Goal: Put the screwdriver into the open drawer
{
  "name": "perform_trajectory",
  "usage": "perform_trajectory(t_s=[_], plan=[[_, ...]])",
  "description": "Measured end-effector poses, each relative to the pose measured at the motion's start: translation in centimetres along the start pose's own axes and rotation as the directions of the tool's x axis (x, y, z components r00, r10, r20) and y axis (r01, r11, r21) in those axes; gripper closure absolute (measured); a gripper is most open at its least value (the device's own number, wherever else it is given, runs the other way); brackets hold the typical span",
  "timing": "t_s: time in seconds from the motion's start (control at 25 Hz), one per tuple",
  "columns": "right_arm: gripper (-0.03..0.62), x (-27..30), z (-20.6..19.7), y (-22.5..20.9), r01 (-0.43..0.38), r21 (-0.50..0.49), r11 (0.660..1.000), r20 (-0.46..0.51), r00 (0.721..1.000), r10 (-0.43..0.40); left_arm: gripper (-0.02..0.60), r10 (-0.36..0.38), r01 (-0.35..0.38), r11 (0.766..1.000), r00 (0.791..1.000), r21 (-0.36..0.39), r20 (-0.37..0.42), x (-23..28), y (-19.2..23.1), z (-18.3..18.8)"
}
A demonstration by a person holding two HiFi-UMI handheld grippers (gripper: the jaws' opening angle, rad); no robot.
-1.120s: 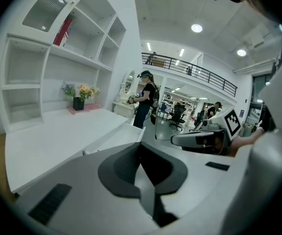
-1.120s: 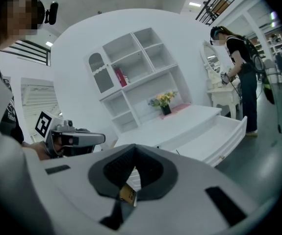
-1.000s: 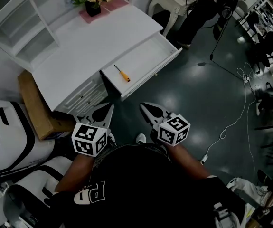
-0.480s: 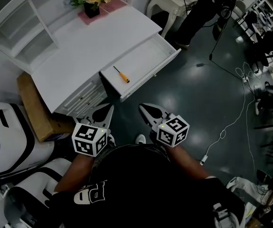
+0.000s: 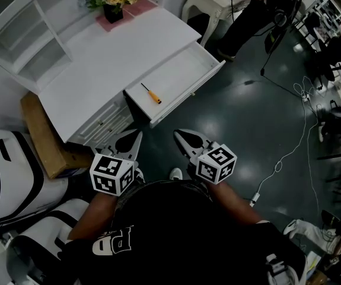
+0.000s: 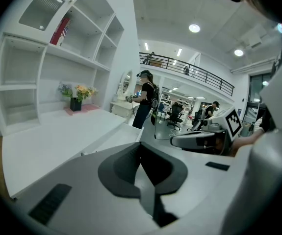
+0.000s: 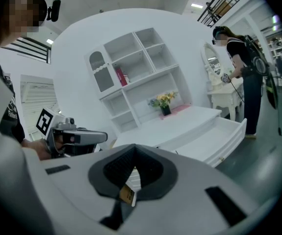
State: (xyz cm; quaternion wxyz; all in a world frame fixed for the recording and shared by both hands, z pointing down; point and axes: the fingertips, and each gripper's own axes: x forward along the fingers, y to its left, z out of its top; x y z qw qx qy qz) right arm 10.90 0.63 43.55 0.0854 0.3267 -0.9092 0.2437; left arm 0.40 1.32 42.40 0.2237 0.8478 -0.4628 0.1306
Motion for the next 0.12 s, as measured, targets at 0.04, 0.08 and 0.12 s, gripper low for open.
perform_trajectory(t_s=[0.04, 0.08, 0.12], plan=[[0.588, 0.01, -0.03, 0.03, 0.000, 0.000, 1.000, 0.000, 1.000, 0.000, 0.571, 0.000, 0.000, 1.000, 1.000, 0.000, 0.000, -0.04, 0.02, -0.05], [0.588, 0.02, -0.07, 0.05, 0.001, 0.000, 1.000, 0.000, 1.000, -0.001, 0.571, 0.000, 0.000, 1.000, 1.000, 0.000, -0.001, -0.09, 0.04, -0.10], [0.587, 0.03, -0.12, 0.08, 0.001, 0.000, 1.000, 0.000, 1.000, -0.001, 0.571, 0.000, 0.000, 1.000, 1.000, 0.001, -0.001, -0.13, 0.06, -0.16]])
